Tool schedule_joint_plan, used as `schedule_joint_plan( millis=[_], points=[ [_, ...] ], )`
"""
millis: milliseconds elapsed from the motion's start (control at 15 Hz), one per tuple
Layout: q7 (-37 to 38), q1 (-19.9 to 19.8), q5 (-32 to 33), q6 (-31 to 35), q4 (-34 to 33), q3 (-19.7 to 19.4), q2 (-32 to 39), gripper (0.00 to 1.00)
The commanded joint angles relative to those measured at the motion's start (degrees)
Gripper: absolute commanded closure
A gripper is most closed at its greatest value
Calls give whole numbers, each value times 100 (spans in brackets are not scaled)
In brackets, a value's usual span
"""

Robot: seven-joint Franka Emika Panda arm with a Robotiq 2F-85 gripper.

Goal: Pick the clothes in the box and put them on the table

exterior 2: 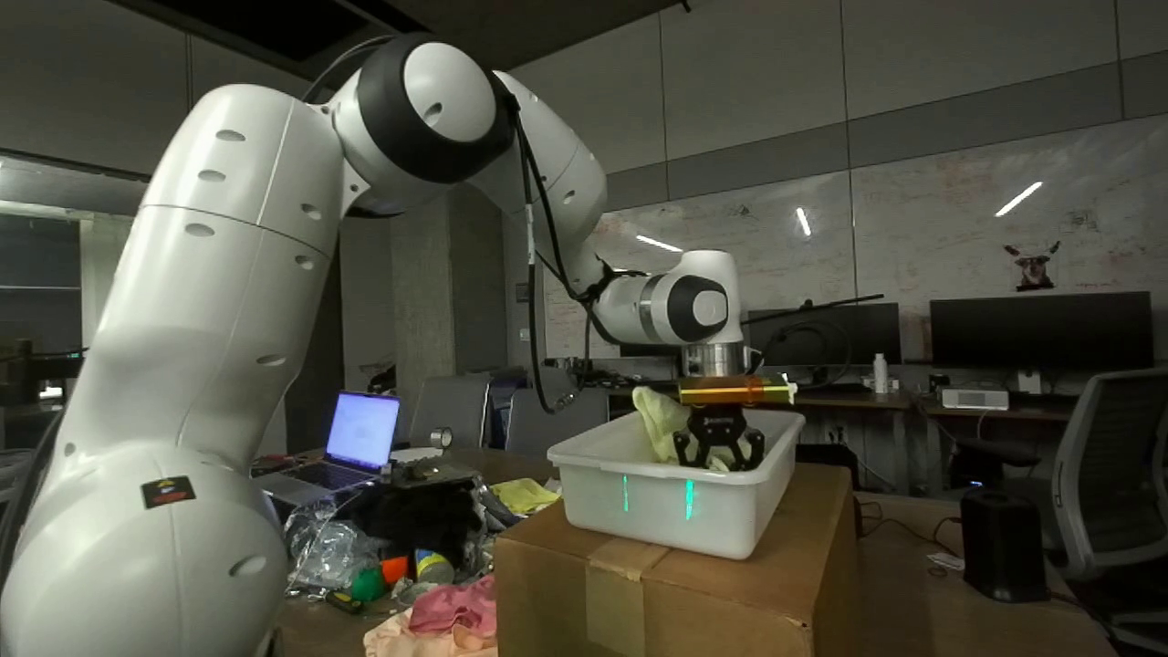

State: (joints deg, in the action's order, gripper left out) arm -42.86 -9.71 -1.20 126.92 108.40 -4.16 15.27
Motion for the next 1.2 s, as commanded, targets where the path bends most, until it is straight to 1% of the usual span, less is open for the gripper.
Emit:
schedule_joint_plan(
  millis=[0,67,133,200,267,333,400,467,667,867,1133],
  points=[
    [242,19,110,382,211,15,-249,97],
    [326,36,139,494,305,9,-388,99],
    [397,46,156,504,370,6,-521,97],
    [498,67,197,463,455,-3,-691,99],
    [642,94,239,388,555,-14,-901,97],
    [720,109,258,296,640,-10,-1102,98],
    [859,149,331,296,772,-13,-1342,97],
    [985,185,409,266,879,-15,-1584,98],
    [1427,326,597,325,1208,20,-2365,98],
    [1828,500,819,292,1360,92,-3030,99],
    [2189,736,1020,124,1384,273,-3771,99]
  ],
)
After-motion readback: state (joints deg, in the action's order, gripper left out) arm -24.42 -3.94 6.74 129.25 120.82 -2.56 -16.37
